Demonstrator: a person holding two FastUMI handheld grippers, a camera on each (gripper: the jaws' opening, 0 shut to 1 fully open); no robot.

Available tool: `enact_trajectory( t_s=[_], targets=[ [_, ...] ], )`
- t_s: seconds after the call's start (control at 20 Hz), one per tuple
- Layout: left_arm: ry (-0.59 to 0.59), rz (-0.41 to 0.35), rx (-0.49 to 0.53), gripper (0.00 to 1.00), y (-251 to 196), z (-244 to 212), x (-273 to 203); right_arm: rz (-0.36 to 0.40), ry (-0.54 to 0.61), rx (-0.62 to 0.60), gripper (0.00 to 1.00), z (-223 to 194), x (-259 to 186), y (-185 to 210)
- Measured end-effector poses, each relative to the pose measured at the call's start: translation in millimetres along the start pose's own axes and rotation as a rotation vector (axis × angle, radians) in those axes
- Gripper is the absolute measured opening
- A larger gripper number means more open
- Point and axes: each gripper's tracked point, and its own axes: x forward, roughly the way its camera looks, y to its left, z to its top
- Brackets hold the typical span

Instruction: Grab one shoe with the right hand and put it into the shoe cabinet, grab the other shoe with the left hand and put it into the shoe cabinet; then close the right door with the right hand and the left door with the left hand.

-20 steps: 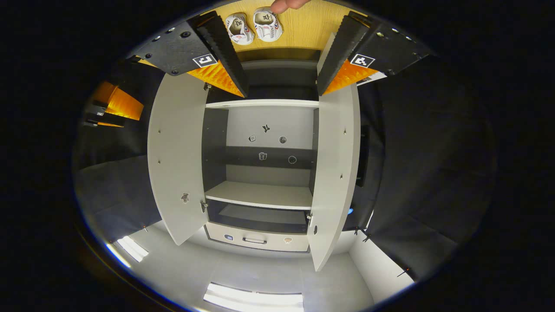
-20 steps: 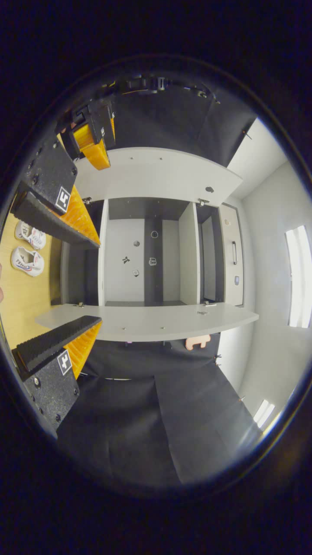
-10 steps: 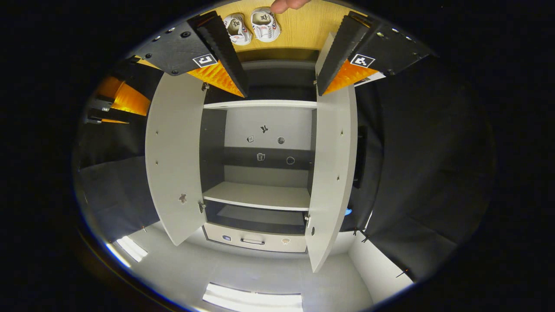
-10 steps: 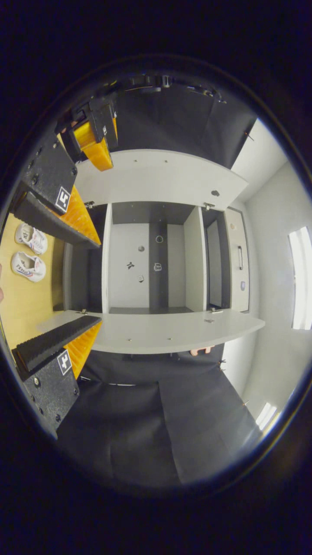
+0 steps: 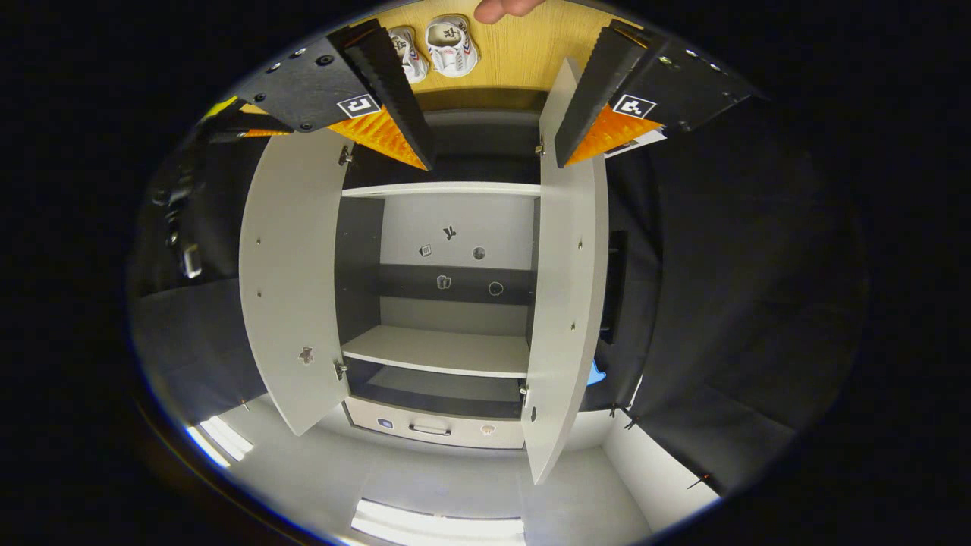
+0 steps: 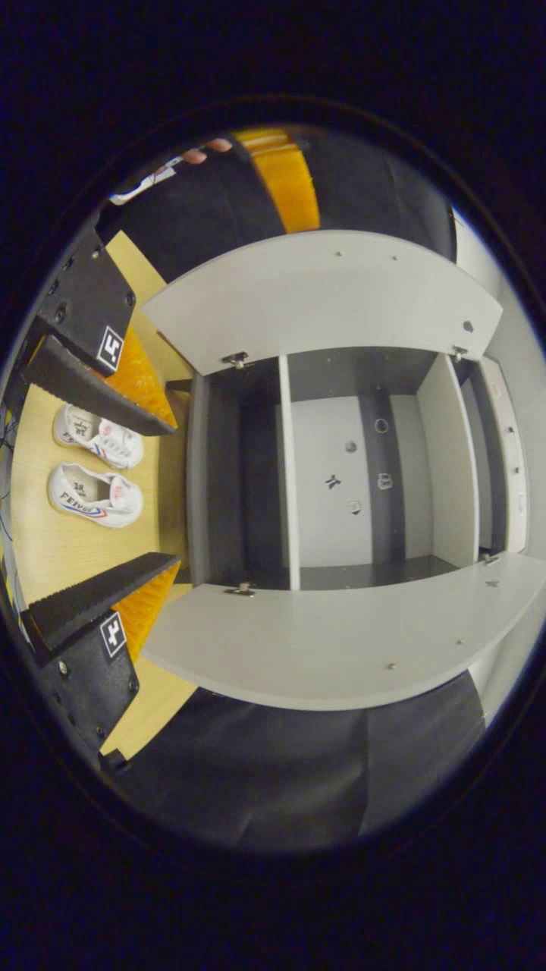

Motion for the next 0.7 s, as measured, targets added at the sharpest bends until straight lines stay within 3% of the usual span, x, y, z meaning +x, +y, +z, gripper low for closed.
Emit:
enact_trajectory(
  t_s=[0.05, 0.15, 0.3, 0.55, 0.65, 0.7],
  targets=[
    [0.003, 0.005, 0.008, 0.95, 3, -2, 1, 0.006, 0.037, 0.003, 0.95, -19, 13, 2],
    [0.012, 0.013, 0.015, 0.95, 8, -7, 2, 0.027, 0.108, 0.011, 1.00, -48, 31, 10],
    [0.034, 0.013, 0.001, 0.95, 12, -17, 5, 0.059, 0.196, 0.002, 0.88, -83, 59, 21],
    [0.048, 0.020, 0.000, 0.95, 24, -24, 9, 0.076, 0.340, 0.068, 0.83, -128, 92, 28],
    [0.050, 0.024, -0.002, 0.95, 28, -26, 9, 0.058, 0.373, 0.068, 0.78, -139, 102, 22],
    [0.053, 0.025, -0.003, 0.95, 30, -27, 10, 0.052, 0.385, 0.059, 0.63, -142, 108, 20]
  ],
)
